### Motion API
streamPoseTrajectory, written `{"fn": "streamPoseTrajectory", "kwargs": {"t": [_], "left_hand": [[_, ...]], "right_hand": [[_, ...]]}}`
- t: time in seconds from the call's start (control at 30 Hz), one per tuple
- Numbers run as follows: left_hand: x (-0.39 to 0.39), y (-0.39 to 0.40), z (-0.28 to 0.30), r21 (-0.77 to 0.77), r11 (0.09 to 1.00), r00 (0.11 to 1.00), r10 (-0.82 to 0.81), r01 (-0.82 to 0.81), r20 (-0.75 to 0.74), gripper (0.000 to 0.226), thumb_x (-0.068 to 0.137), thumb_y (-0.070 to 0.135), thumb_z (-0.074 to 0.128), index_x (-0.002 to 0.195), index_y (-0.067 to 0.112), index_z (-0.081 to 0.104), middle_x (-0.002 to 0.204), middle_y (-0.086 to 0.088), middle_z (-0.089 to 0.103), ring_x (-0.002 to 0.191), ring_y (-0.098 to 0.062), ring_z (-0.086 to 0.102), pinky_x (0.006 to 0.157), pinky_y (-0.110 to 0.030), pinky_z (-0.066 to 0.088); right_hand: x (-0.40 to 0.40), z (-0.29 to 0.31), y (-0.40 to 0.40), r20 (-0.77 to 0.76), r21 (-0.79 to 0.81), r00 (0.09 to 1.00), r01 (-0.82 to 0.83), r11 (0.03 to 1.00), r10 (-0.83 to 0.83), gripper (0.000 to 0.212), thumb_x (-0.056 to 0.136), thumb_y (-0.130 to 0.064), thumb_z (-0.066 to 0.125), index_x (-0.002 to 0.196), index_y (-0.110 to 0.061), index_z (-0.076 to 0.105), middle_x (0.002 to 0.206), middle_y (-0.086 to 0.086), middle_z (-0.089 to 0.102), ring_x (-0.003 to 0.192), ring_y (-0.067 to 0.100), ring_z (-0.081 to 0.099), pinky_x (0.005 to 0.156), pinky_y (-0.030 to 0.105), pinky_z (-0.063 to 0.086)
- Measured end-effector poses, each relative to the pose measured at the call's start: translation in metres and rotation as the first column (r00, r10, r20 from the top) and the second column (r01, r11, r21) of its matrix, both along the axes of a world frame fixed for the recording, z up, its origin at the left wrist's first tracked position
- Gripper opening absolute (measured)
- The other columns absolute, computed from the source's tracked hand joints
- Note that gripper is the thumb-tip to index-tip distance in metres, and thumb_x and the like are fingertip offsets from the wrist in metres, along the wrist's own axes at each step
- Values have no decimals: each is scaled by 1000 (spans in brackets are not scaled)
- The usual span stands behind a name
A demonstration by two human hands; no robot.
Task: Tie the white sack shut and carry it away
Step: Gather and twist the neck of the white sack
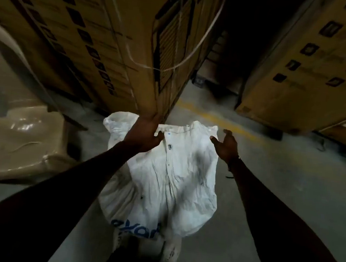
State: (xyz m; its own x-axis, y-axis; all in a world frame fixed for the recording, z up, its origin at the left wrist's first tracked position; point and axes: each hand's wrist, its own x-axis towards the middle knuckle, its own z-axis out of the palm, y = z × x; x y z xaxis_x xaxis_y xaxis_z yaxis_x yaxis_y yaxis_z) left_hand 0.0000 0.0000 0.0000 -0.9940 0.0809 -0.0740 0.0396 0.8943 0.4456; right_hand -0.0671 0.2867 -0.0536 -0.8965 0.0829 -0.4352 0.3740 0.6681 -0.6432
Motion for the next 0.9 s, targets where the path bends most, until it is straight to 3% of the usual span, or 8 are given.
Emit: {"fn": "streamPoseTrajectory", "kwargs": {"t": [0.13, 0.23, 0.43, 0.57, 0.63, 0.73, 0.8, 0.9], "left_hand": [[-32, 14, -49, 42, 996, 996, -77, 79, -39, 48, 88, 15, 66, 133, 0, 56, 126, -19, 62, 115, -40, 59, 91, -41, 45], [-51, 21, -84, 33, 991, 988, -123, 127, -95, 46, 88, 15, 66, 131, 3, 58, 122, -16, 64, 110, -36, 60, 88, -37, 39], [-73, 26, -132, 91, 986, 985, -129, 140, -110, 44, 91, 18, 67, 131, 3, 57, 127, -16, 61, 117, -35, 58, 93, -37, 42], [-79, 31, -141, 183, 980, 995, -65, 78, -75, 47, 95, 26, 69, 135, 5, 55, 130, -16, 62, 121, -35, 60, 97, -37, 44], [-79, 35, -139, 261, 964, 998, -43, 53, -41, 56, 94, 40, 71, 139, 11, 53, 135, -12, 61, 126, -29, 57, 101, -37, 45], [-75, 42, -129, 345, 936, 998, -66, 69, -22, 68, 86, 54, 75, 142, 22, 51, 142, -3, 58, 131, -22, 54, 106, -34, 43], [-72, 49, -120, 357, 923, 989, -128, 145, -70, 63, 84, 56, 74, 134, 21, 59, 135, -1, 63, 124, -19, 58, 107, -40, 47], [-62, 59, -110, 389, 891, 967, -170, 234, -191, 43, 88, 46, 73, 110, 9, 71, 118, -4, 68, 106, -23, 67, 92, -47, 54]], "right_hand": [[-17, -53, -3, 100, -99, 975, 210, 973, -200, 96, 90, -41, 81, 160, -7, 26, 157, 21, 48, 144, 37, 49, 115, 41, 42], [-38, -88, -7, 115, -200, 940, 339, 919, -322, 96, 87, -44, 83, 159, -10, 29, 160, 18, 45, 145, 34, 48, 118, 40, 42], [-65, -126, -6, 61, -278, 925, 375, 884, -374, 74, 86, -31, 87, 144, -2, 51, 114, 8, 65, 127, 28, 64, 116, 40, 48], [-66, -124, 3, 42, -417, 944, 313, 853, -326, 37, 96, -2, 70, 132, 8, 66, 131, 15, 68, 122, 28, 63, 109, 38, 48], [-62, -112, 8, 93, -498, 948, 310, 810, -305, 38, 98, 2, 57, 135, 7, 65, 127, 14, 71, 116, 27, 65, 100, 35, 49], [-50, -93, 15, 141, -600, 963, 267, 754, -230, 45, 101, 4, 42, 142, 10, 57, 146, 21, 62, 139, 38, 55, 122, 47, 41], [-39, -80, 19, 161, -671, 970, 244, 700, -183, 49, 100, 5, 34, 146, 11, 51, 154, 25, 53, 147, 41, 48, 128, 50, 33], [-20, -65, 21, 119, -757, 986, 165, 632, -116, 53, 96, 10, 31, 146, 13, 49, 152, 27, 53, 143, 43, 51, 125, 49, 36]]}}
